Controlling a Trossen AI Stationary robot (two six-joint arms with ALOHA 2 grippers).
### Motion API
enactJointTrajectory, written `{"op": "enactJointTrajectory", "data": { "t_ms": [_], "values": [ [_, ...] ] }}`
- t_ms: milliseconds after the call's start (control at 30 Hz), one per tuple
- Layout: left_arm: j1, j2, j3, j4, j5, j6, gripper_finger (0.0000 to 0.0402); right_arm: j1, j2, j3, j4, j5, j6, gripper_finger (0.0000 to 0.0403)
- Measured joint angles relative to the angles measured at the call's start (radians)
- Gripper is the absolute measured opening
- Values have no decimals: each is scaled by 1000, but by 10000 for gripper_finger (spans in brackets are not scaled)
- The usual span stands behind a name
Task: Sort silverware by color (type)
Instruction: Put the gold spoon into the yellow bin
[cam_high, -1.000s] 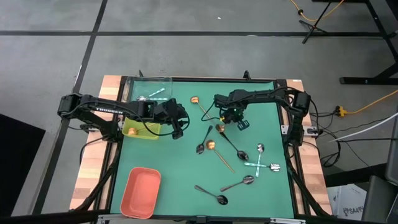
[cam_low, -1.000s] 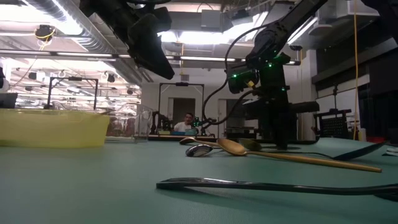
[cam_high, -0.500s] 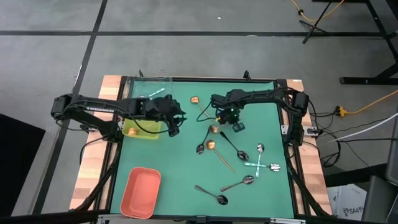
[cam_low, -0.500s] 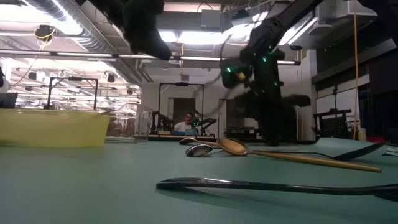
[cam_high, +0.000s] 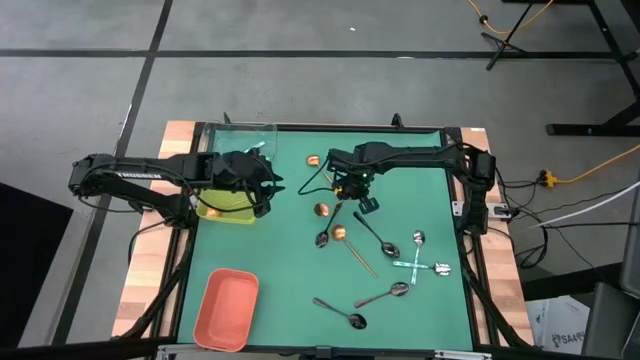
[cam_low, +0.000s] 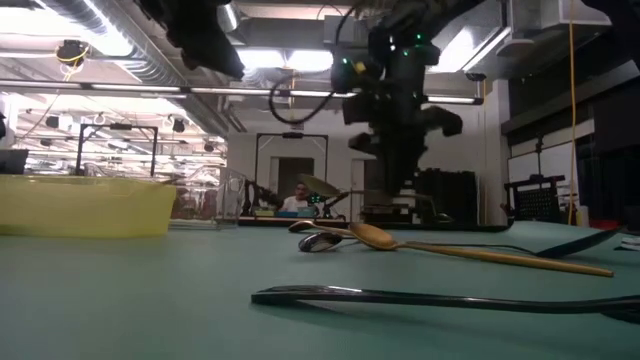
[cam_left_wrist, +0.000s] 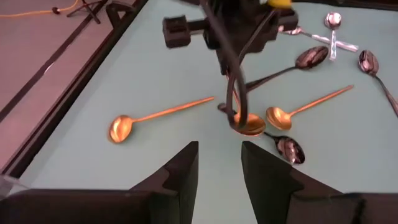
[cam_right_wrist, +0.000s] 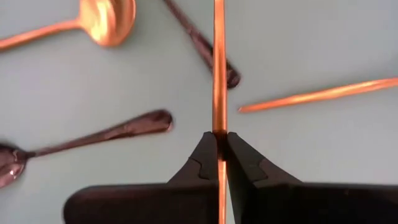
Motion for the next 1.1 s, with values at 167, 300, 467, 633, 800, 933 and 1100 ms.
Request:
{"op": "enactJointTrajectory", "data": {
  "t_ms": [167,300,467,633,800,933,1100],
  "values": [
    [0,-10,0,-11,32,-48,116,27,-1,20,33,1,0,0],
    [0,-3,0,-14,69,-56,116,27,-1,20,42,-1,0,1],
    [-4,25,0,-14,116,-98,116,25,-2,20,53,-1,0,2],
    [-27,79,0,6,113,-109,116,26,-2,20,52,-1,-1,2],
    [-53,152,0,97,113,-108,116,26,-2,20,48,5,-1,1],
    [-58,218,0,230,116,-108,116,25,-16,20,19,69,17,1],
    [-47,304,0,399,111,-107,116,22,-86,21,-50,104,22,0]
  ]
}}
